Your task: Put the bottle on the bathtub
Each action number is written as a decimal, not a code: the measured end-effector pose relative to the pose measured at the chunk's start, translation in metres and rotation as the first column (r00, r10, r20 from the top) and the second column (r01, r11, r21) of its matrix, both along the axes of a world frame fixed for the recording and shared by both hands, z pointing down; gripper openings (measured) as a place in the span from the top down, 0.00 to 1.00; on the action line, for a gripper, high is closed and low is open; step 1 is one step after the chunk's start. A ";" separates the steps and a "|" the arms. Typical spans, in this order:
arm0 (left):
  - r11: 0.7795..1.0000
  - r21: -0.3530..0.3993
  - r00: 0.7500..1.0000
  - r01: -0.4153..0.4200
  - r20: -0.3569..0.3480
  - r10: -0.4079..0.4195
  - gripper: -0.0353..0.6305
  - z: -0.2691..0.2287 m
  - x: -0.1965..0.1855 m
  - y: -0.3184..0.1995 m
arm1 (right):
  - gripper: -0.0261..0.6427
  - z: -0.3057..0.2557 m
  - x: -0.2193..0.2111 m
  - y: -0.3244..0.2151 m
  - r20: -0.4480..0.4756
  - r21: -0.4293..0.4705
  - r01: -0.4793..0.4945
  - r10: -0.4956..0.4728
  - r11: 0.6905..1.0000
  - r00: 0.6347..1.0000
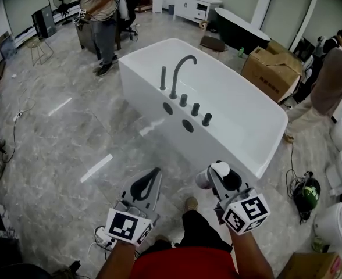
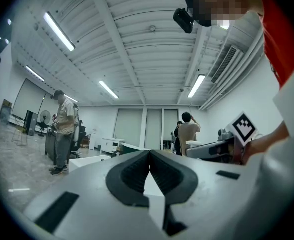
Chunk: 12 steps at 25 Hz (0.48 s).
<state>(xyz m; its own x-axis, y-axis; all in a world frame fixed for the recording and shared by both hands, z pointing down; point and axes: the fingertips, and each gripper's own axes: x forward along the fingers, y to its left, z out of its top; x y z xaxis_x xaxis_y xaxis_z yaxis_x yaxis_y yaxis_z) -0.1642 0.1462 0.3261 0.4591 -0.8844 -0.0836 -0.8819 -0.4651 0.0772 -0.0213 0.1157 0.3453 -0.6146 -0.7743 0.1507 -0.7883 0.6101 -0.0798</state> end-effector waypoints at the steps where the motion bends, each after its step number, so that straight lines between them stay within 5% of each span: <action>1: 1.000 -0.003 1.000 0.001 0.003 -0.001 0.93 0.002 0.001 -0.006 | 0.80 0.003 0.004 -0.008 -0.004 0.002 -0.007 0.007 1.000 1.000; 12: 0.998 -0.019 0.996 0.066 0.057 -0.065 0.93 0.017 0.028 -0.121 | 0.80 0.035 0.056 -0.130 -0.008 0.014 -0.004 0.004 1.000 1.000</action>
<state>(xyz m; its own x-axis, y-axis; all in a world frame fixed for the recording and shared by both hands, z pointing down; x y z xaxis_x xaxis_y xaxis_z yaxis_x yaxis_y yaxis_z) -0.1360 0.0251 0.3427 0.4039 -0.9139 -0.0400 -0.9135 -0.4053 0.0356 0.0351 -0.0142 0.3800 -0.6099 -0.7791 0.1454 -0.7916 0.6076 -0.0649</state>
